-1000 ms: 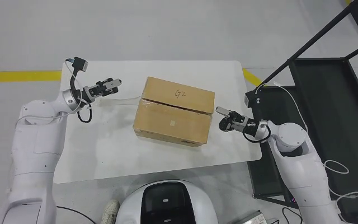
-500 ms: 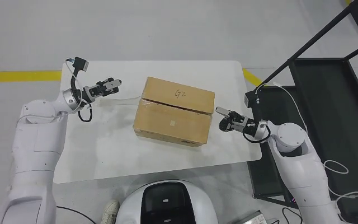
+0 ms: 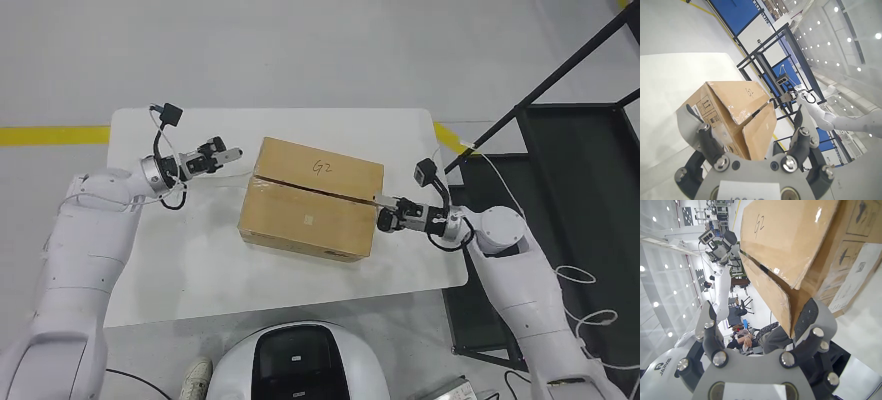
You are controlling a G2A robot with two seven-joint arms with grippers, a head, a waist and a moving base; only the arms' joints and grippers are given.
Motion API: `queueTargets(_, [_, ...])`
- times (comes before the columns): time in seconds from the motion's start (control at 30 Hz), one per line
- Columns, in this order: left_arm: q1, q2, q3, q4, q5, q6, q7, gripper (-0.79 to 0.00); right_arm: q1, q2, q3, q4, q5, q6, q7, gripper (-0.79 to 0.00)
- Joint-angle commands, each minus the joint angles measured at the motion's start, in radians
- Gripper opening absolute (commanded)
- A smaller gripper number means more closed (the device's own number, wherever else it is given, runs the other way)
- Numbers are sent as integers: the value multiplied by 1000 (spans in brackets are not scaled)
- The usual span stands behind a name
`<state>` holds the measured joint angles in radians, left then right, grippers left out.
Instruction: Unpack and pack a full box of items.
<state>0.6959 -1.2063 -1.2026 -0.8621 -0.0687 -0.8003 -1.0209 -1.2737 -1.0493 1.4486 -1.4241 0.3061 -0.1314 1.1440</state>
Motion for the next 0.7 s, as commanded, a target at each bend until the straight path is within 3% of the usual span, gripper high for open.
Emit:
queueTargets(0.0, [-10, -1, 17, 19, -8, -1, 3, 0, 6, 0, -9, 5, 5, -5, 17, 0])
queueTargets(0.33, [-36, 7, 61, 75, -92, -1, 3, 0, 43, 0, -32, 52, 113, -51, 110, 0])
queueTargets(0.67, [-32, 27, 81, 65, -191, 15, -14, 0, 36, 7, -23, 50, 271, -92, 298, 0])
